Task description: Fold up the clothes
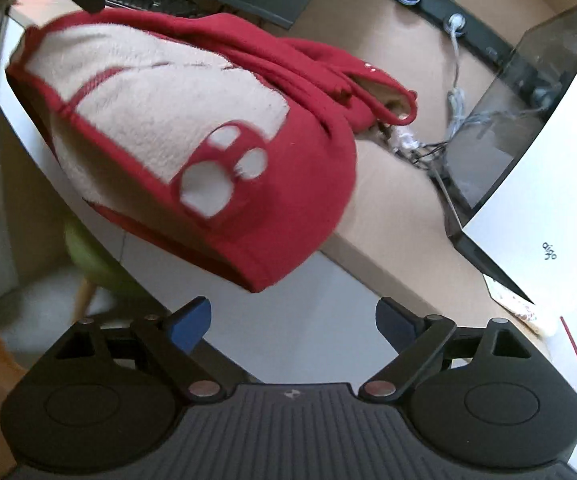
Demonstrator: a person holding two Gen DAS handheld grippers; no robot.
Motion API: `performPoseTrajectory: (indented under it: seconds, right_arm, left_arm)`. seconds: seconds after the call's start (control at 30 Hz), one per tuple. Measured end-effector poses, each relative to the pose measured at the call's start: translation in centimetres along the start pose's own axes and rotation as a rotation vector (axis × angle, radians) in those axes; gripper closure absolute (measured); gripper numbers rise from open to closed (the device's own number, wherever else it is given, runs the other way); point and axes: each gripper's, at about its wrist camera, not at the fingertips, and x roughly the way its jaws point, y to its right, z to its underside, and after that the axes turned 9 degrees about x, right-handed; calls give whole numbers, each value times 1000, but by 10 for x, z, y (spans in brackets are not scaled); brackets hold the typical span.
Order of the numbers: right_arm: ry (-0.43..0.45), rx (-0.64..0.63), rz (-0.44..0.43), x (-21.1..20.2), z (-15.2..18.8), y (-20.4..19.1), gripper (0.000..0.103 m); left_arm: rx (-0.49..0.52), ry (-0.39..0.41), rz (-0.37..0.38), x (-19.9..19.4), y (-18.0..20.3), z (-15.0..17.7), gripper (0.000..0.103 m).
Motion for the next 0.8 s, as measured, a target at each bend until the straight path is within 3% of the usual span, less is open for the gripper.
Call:
performPoseTrajectory:
  seconds: [0.13, 0.27, 0.47, 0.63, 0.7, 0.8]
  right_arm:
    - [151, 71, 192, -12, -17, 1, 13]
    - [312, 146, 321, -25, -72, 37, 13]
    - [435, 161, 215, -19, -158, 88, 13]
    - [507, 52, 128, -2, -193, 97, 13]
    - [521, 40, 94, 1, -197, 100, 13]
    - [526, 30, 68, 5, -197, 106, 13]
  left_arm:
    - [34, 32, 42, -10, 7, 1, 0]
    - [103, 48, 62, -33, 12, -8, 0]
    - [18, -32, 173, -47, 30, -16, 0]
    - [-23, -99, 274, -39, 65, -12, 0]
    - [-26, -91, 262, -33, 82, -10, 0]
    - [-50, -98, 106, -20, 92, -6, 0]
